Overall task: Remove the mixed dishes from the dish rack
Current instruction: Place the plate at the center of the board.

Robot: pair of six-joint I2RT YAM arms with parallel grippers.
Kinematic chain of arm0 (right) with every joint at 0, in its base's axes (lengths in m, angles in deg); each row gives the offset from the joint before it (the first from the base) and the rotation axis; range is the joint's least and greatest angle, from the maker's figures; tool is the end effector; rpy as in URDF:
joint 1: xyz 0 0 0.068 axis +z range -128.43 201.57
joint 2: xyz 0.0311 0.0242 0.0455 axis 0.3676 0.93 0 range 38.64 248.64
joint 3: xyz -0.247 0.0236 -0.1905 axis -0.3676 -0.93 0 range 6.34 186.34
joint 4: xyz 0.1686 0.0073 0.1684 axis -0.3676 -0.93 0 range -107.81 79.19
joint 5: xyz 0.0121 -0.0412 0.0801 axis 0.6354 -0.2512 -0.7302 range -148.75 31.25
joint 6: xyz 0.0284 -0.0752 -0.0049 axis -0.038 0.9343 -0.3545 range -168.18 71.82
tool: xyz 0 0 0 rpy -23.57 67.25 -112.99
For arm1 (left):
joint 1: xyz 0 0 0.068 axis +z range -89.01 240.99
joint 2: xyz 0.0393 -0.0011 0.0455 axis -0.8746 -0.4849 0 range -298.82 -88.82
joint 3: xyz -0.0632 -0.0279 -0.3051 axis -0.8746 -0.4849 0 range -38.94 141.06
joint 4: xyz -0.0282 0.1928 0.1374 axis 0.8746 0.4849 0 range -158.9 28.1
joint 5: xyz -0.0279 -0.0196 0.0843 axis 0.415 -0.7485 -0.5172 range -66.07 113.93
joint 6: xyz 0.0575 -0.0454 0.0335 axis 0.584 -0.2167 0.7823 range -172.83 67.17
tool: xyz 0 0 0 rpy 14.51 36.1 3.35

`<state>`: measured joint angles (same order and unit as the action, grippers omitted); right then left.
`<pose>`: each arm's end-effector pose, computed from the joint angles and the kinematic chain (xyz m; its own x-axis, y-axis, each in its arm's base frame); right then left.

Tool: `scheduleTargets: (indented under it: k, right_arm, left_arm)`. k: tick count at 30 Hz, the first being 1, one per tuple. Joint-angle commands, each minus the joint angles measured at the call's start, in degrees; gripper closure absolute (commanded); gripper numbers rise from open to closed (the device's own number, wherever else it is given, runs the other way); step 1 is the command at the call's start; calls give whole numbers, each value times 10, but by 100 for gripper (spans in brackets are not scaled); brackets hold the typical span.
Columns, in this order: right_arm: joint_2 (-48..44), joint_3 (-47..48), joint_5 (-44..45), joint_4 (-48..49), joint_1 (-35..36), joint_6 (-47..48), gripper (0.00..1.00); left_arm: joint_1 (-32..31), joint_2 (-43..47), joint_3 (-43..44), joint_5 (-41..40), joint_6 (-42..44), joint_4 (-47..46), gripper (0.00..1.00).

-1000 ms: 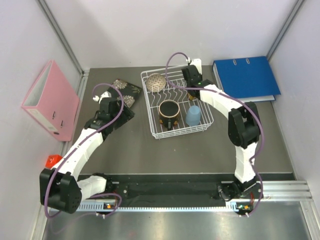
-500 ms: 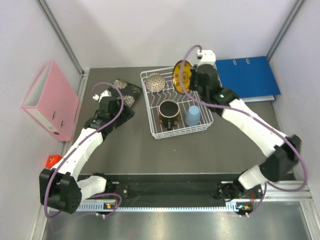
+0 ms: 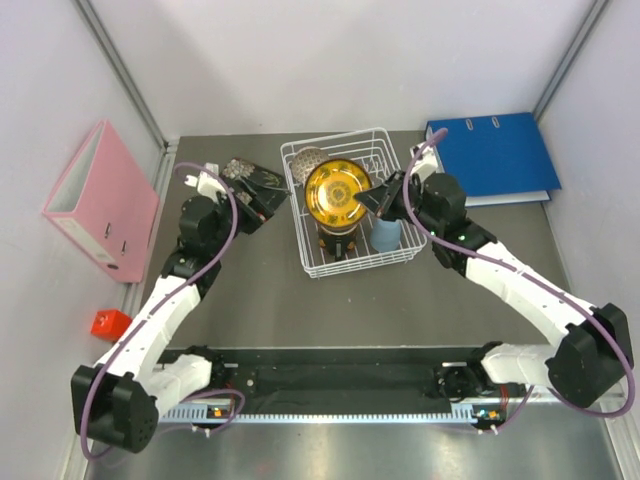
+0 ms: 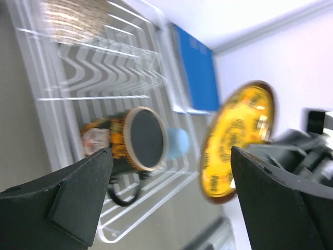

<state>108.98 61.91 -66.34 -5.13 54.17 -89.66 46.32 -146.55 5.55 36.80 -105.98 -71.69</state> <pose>0.2367 0.1623 0.3801 -0.5264 0.4427 -0.7259 -0.3942 0.6294 0.6697 0.2135 -0.0719 0.3537 -0.4725 -0.6826 -0.5575 0.1348 0.5691 -0.8111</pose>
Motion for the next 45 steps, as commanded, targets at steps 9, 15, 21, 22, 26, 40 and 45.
scheduleTargets:
  k: [9, 15, 21, 22, 26, 40, 45]
  right_arm:
    - [31, -6, -93, 157, 18, -89, 100]
    - [78, 25, -97, 163, 48, -91, 100]
    - [95, 39, -103, 167, 65, -94, 100]
    - [94, 39, -102, 167, 67, -94, 100]
    - [95, 43, -104, 164, 70, -95, 100]
    - [23, 82, 89, -70, 76, 27, 0]
    - [-34, 75, 245, -155, 76, 88, 0]
  left_arm:
    - [-4, -30, -40, 158, -66, -210, 2]
    - [-7, -28, -43, 165, -64, -224, 16]
    - [-8, -23, -40, 158, -42, -190, 44]
    - [-8, -25, -41, 159, -39, -188, 53]
    - [-9, -34, -43, 176, -40, -199, 75]
    - [-1, -8, 21, 32, 37, -17, 100]
    - [48, -19, 52, -54, 37, 65, 100]
